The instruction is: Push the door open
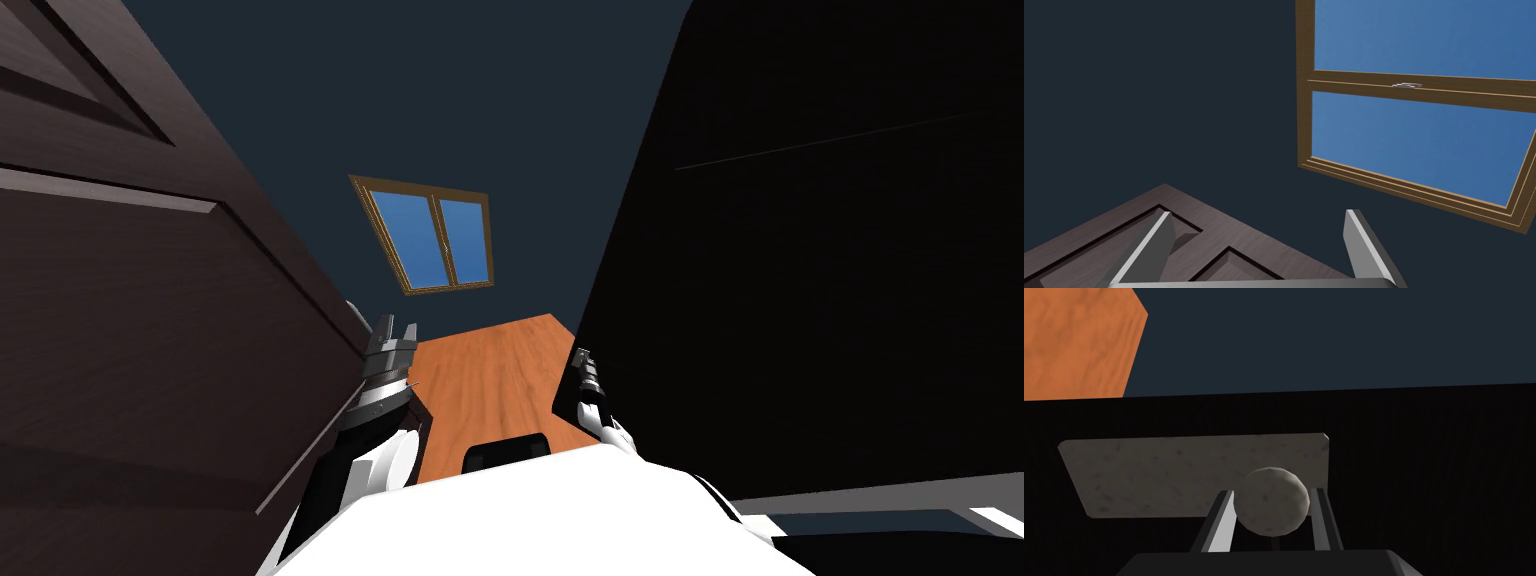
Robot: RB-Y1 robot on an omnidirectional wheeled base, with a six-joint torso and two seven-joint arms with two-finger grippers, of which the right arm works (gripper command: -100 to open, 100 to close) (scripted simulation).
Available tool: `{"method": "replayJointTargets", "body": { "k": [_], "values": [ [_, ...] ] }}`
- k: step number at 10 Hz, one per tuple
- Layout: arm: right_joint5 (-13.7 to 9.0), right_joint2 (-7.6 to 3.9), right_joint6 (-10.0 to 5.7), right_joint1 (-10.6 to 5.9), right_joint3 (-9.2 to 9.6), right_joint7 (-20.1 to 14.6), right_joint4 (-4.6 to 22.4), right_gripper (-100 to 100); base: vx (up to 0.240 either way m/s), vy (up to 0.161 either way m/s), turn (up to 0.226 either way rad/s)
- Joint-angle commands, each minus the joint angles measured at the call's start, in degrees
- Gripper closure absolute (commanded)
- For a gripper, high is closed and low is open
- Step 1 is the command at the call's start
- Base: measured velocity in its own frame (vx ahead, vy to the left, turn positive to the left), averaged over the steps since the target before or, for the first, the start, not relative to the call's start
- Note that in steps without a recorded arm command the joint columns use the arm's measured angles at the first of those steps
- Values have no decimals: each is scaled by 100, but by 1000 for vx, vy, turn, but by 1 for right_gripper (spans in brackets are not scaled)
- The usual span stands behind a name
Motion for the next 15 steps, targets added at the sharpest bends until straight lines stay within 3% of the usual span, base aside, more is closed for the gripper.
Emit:
{"method": "replayJointTargets", "body": {
  "k": [1,3,15],
  "values": [
    [-60,-48,-30,-22,-88,23,48,100,215,7,-48],
    [-65,-52,-47,-28,-94,18,142,100,156,-4,-37],
    [-544,-224,-142,31,-763,293,253,100,180,-25,-36]
  ]
}}
